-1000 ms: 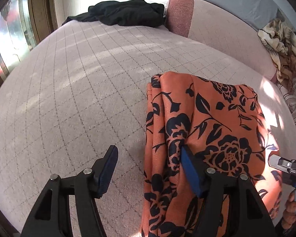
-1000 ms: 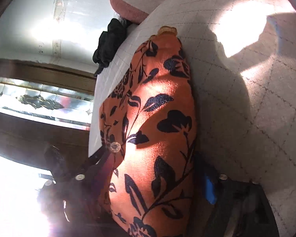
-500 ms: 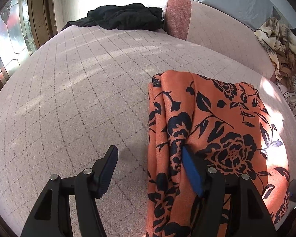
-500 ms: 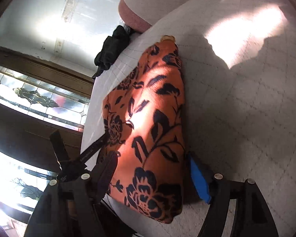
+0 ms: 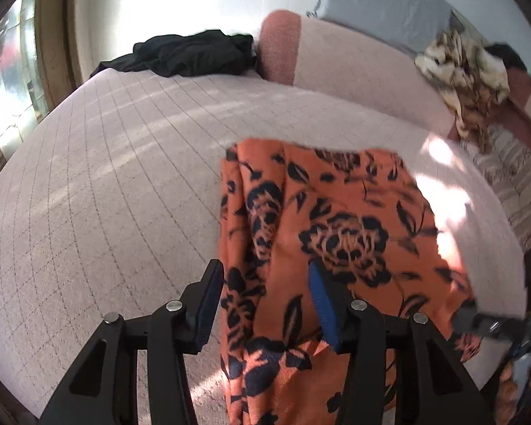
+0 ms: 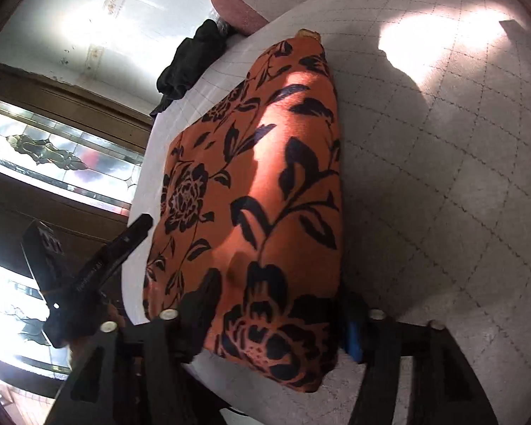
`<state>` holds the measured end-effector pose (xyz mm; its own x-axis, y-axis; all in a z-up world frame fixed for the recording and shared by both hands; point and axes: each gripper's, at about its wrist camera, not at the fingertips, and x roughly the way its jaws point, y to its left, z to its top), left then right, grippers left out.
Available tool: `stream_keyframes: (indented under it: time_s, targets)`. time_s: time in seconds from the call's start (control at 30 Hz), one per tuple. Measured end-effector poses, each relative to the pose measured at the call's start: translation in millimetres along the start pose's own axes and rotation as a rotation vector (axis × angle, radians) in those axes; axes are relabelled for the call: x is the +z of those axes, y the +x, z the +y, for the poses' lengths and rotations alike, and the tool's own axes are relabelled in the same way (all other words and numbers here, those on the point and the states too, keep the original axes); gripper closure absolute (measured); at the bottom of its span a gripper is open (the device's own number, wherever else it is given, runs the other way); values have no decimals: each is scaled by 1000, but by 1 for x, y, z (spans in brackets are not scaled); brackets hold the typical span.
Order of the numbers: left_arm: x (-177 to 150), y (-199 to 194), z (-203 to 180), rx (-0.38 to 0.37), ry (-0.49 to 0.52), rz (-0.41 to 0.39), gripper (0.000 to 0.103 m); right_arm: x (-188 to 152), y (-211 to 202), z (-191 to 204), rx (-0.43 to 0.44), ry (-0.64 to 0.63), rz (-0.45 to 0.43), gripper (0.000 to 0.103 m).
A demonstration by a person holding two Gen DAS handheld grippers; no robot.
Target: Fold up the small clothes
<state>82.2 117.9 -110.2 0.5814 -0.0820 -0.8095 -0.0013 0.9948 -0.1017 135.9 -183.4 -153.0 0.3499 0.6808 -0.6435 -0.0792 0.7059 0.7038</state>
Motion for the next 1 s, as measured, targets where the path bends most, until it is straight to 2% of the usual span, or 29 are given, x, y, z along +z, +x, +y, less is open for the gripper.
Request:
stream_keyframes:
  time_s: [0.03,0.07,0.1,0.23,0.27,0.3,0.37,0.47,0.5,0.53,0.63,0.67,0.77,0.83,0.87,0.9,0.97,1.0]
  targets:
    - [-5,12,2,27,3,24,46,0,-4,0,28,3,-18,30]
    - [-7,13,8,15,-37,12,38,1,-8,-1,49,17,-36,30]
    - [-5,13,13,10,-66,21,36,3,-13,-6,71,49,-54,30]
    - [-7,17,12,20,-46,12,36,24,-9,-31,113,170,-106,30]
    - [-7,17,14,11,-57,15,36,31,0,-35,139,192,-73,38]
    - [-6,18,16,1,-71,21,36,36,11,-32,112,175,-19,65]
    - [-7,19,22,-19,-97,30,34,35,7,-12,30,63,-24,68]
    - [-8,20,21,-25,-102,29,32,30,-1,9,-65,-63,-59,69]
    - [-8,21,19,-25,-99,30,32,30,9,2,-106,-55,-22,66]
    - [-7,20,19,-22,-97,27,32,31,14,-8,-103,-21,-7,62]
    - [-7,20,21,-36,-111,29,32,36,-1,-16,17,47,-44,50]
    - [-7,21,21,-39,-116,30,32,38,-7,-15,29,47,-73,41]
    - [-6,22,21,-34,-110,27,32,59,-4,-29,64,126,-106,38]
    - [-6,22,23,-40,-110,28,32,73,15,-41,83,186,-71,42]
    - [-6,22,24,-42,-113,29,32,78,26,-42,92,200,-33,64]
    - [-6,22,24,-46,-117,29,32,79,26,-35,74,176,-37,67]
    - [-7,21,24,-47,-120,27,32,78,15,-6,1,28,-84,69]
    - [-6,22,23,-45,-118,27,31,76,15,-3,-25,8,-92,69]
